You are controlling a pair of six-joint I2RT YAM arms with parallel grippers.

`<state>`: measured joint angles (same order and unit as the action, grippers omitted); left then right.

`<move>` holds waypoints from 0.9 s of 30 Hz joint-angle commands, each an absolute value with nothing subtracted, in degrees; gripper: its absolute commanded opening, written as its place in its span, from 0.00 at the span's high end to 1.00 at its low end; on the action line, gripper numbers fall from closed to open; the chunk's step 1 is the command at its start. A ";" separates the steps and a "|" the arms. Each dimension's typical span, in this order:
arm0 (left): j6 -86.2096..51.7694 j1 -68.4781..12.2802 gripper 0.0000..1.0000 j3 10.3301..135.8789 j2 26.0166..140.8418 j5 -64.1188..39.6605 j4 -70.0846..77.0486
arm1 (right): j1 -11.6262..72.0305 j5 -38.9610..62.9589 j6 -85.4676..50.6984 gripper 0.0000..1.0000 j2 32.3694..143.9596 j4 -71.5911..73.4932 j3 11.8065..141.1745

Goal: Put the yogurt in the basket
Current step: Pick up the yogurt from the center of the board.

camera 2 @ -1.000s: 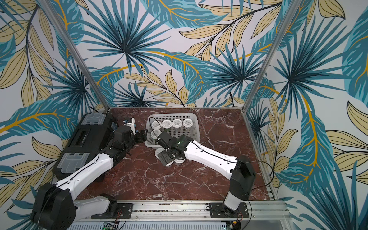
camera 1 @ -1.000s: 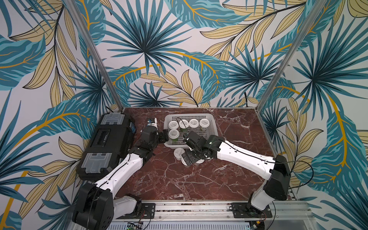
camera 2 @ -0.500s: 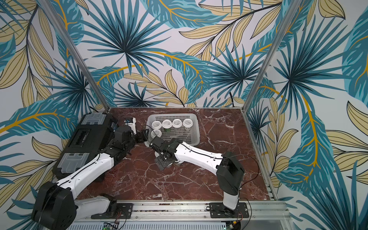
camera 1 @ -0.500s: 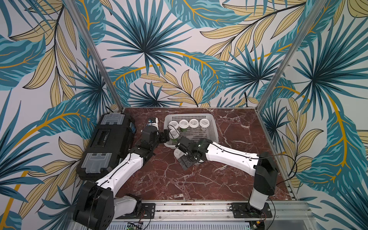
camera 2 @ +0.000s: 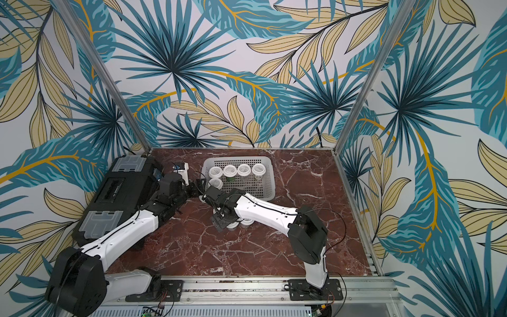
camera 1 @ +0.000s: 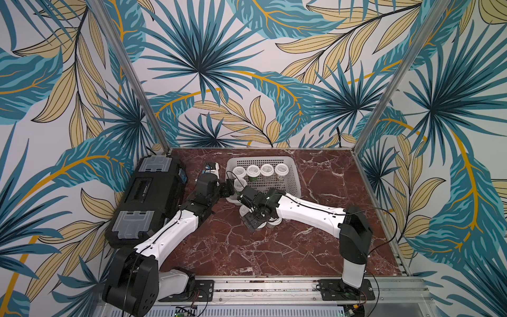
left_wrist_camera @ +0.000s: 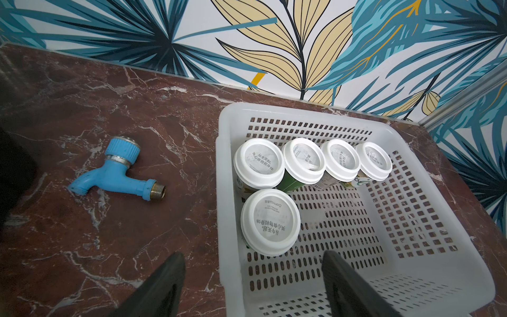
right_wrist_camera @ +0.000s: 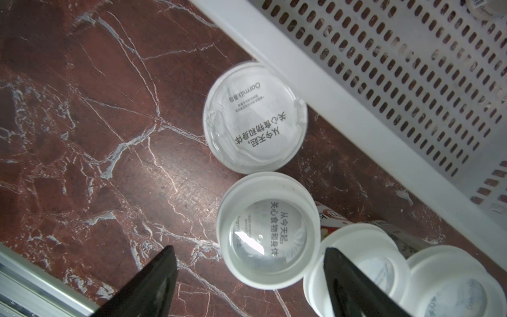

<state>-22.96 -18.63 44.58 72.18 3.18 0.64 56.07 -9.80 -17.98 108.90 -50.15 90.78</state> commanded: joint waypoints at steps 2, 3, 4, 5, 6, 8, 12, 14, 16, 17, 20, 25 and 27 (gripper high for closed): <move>-22.59 -18.15 0.18 44.52 72.60 2.40 1.71 | 55.26 -8.79 -16.99 0.11 110.13 -50.08 91.52; -22.59 -18.12 0.17 44.54 72.60 2.27 1.71 | 55.07 -8.70 -16.88 0.11 110.21 -49.96 91.49; -22.56 -18.15 0.17 44.60 72.62 2.29 1.72 | 54.87 -8.50 -16.83 0.11 110.20 -50.00 91.54; -22.50 -18.15 0.18 44.65 72.69 2.26 1.69 | 54.61 -8.31 -16.79 0.11 110.21 -49.87 91.51; -22.50 -18.15 0.17 44.60 72.69 2.26 1.59 | 54.45 -8.06 -16.84 0.11 110.28 -49.64 91.41; -22.49 -18.19 0.18 44.65 72.69 2.20 1.58 | 54.09 -7.44 -16.82 0.11 110.56 -49.36 91.47; -22.48 -18.14 0.18 44.65 72.77 2.15 1.65 | 53.78 -6.25 -16.63 0.12 111.39 -48.77 91.71; -22.49 -18.19 0.17 44.73 72.77 2.11 1.58 | 53.70 -5.73 -16.53 0.12 111.96 -48.69 91.87; -22.50 -18.12 0.17 44.74 72.82 2.11 1.61 | 53.60 -5.21 -16.55 0.14 112.54 -48.65 91.96; -22.50 -18.18 0.18 44.80 72.86 2.02 1.64 | 53.57 -4.95 -16.56 0.14 112.88 -48.61 91.99; -22.41 -18.15 0.18 44.91 72.95 1.99 1.54 | 53.42 -4.28 -16.80 0.16 113.28 -48.65 91.83; -22.37 -18.18 0.18 44.91 72.95 1.94 1.59 | 53.44 -3.68 -16.98 0.19 112.86 -48.65 91.54; -22.41 -18.16 0.18 44.91 73.05 1.96 1.58 | 53.46 -4.05 -17.00 0.19 112.44 -48.62 91.07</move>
<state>-22.90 -18.59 44.58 72.66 2.31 0.64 53.43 -5.10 -16.93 112.64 -48.49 91.31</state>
